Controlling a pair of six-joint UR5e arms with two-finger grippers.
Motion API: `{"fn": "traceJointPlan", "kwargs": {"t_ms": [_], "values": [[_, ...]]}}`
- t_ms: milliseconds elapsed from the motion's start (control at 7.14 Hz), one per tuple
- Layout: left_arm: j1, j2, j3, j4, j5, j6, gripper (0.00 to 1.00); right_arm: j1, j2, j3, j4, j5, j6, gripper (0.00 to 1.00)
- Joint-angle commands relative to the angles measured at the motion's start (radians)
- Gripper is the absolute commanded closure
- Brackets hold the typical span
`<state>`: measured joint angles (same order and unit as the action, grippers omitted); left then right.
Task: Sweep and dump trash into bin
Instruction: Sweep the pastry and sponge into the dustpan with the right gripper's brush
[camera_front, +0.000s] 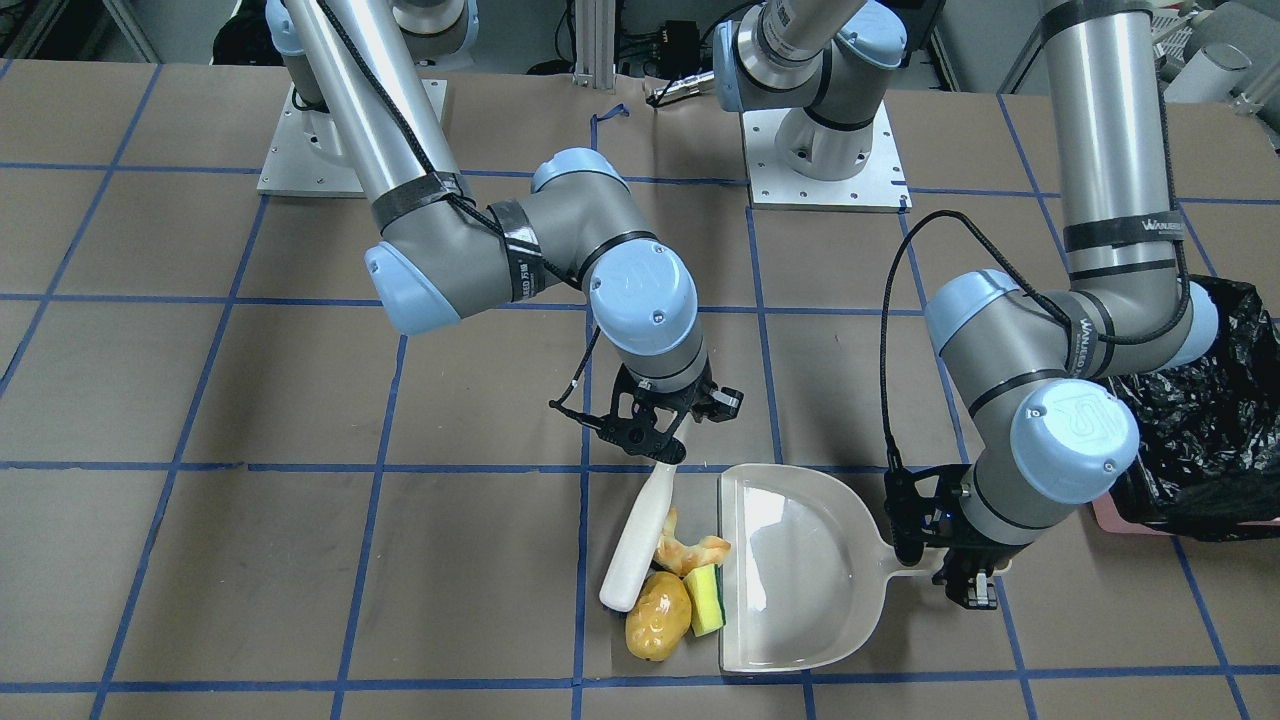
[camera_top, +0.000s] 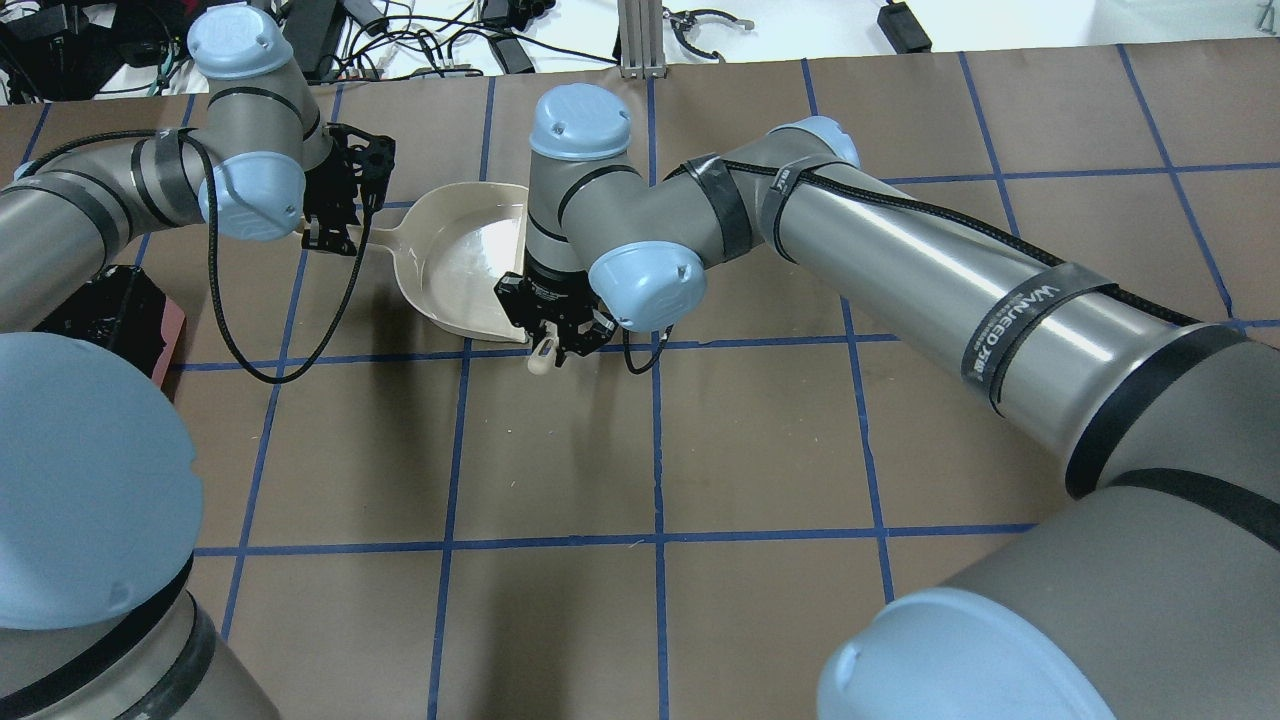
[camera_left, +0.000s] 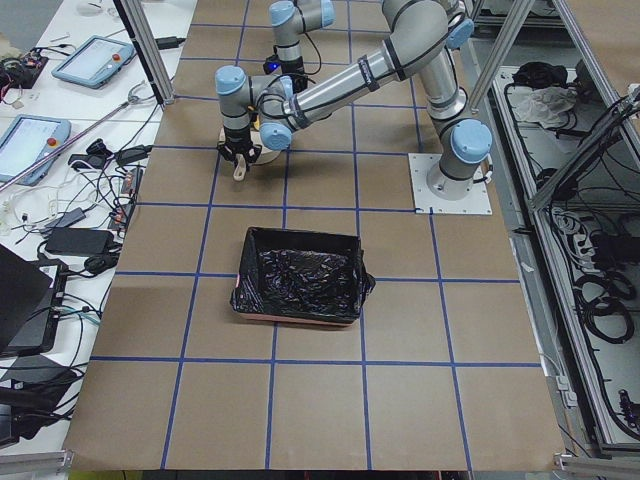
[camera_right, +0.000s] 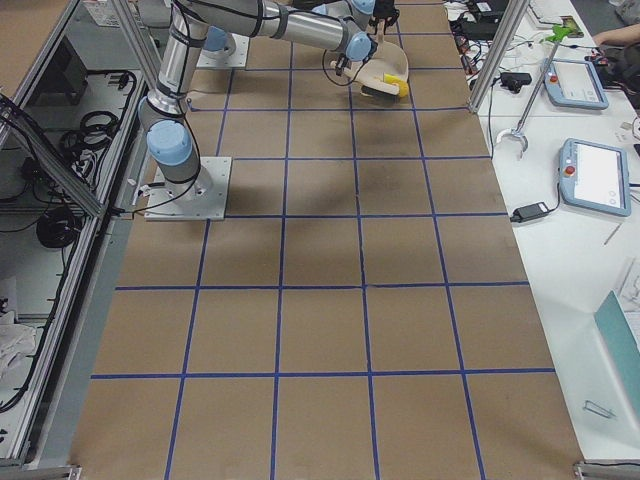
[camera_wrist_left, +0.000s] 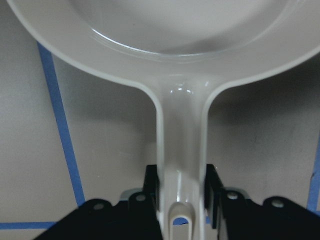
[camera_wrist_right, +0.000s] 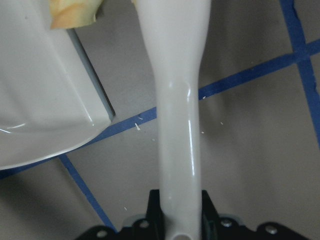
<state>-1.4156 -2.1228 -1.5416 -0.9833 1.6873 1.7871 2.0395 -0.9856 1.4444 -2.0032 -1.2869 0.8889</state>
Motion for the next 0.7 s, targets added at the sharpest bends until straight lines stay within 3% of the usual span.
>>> {"fn": "traceJointPlan", "kwargs": {"t_ms": [0, 561], "values": [[0.000, 0.000, 0.001, 0.000, 0.000, 0.000, 0.89, 0.024, 0.025, -0.039, -0.005, 0.004, 0.056, 1.00], [-0.002, 0.000, 0.005, -0.002, 0.000, 0.000, 0.89, 0.056, 0.064, -0.107, -0.017, 0.046, 0.127, 1.00]]}}
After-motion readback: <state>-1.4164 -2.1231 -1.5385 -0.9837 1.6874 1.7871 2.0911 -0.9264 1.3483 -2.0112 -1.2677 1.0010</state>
